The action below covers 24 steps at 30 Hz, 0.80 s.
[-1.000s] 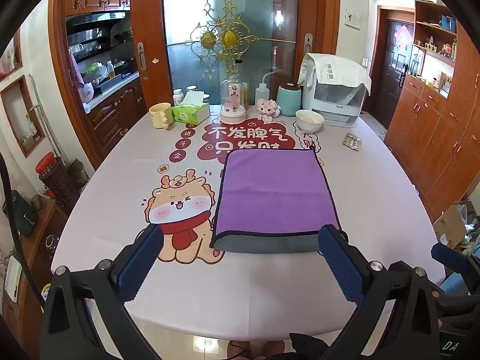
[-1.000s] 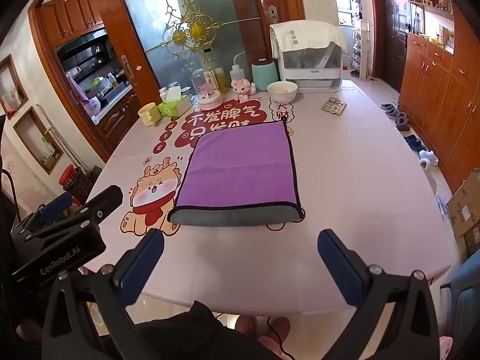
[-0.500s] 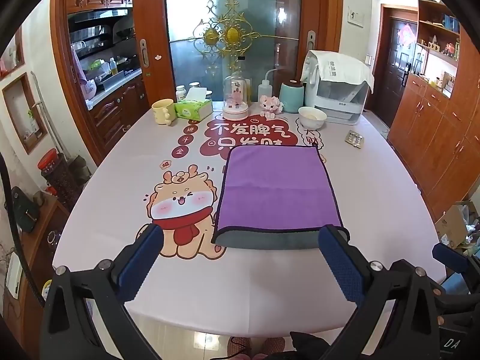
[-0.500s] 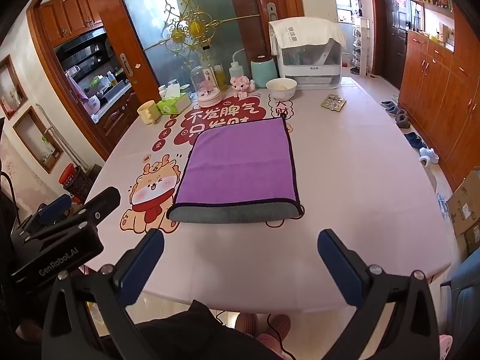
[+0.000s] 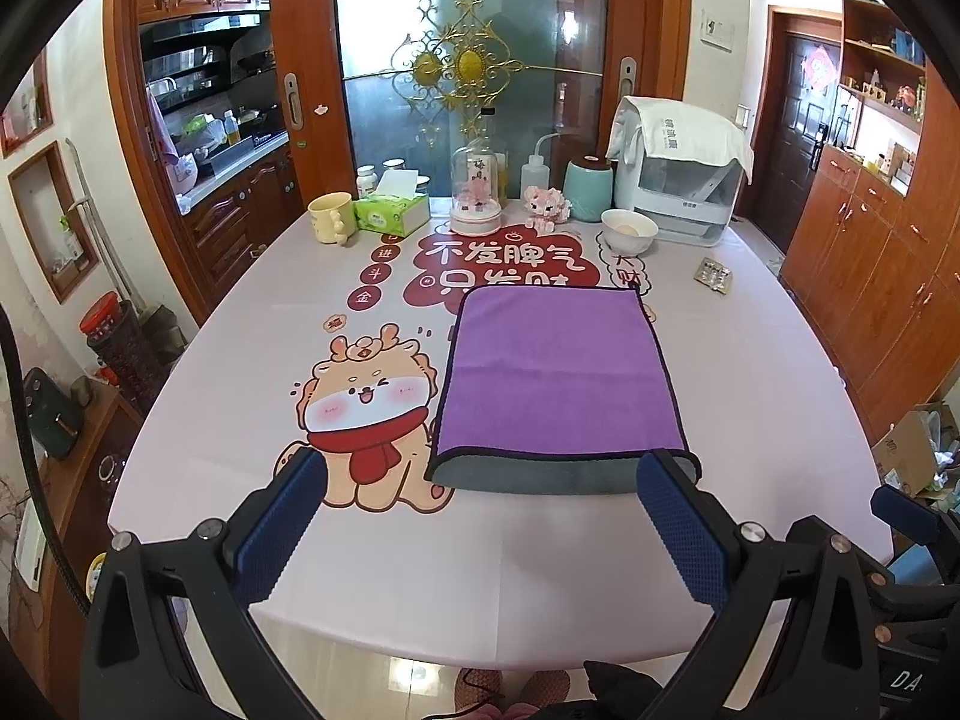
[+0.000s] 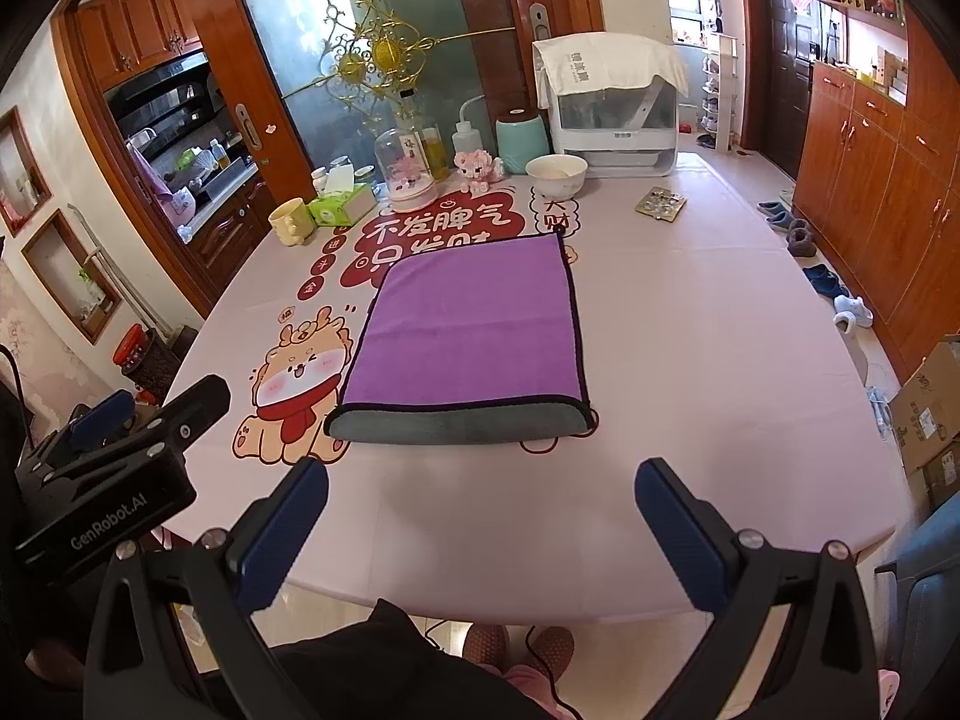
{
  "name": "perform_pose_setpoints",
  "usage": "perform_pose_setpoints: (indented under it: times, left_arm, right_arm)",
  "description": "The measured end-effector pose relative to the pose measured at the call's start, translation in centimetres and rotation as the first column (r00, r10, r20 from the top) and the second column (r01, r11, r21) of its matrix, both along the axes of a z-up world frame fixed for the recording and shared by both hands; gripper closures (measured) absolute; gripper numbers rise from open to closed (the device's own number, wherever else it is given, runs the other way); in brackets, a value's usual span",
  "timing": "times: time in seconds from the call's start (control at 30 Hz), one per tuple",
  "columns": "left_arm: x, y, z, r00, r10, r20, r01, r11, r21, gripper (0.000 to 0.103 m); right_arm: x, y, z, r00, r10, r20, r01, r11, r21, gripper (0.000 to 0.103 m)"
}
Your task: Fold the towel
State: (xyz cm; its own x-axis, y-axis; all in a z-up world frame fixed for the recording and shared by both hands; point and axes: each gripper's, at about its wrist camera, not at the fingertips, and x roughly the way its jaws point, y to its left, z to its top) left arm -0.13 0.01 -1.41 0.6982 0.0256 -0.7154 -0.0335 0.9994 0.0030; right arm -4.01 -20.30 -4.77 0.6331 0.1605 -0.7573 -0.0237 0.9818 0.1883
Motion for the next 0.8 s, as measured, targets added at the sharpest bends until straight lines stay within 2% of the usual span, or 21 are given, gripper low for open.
perform_pose_setpoints:
  times: [0.8]
  left_arm:
    - [-0.46, 0.07, 0.10, 0.999, 0.020, -0.035, -0.020, 1.000, 0.018, 0.001]
  right_arm:
    - [0.54, -0.67, 0.29, 0.999, -0.010, -0.041, 0.009, 1.000, -0.009, 0.001]
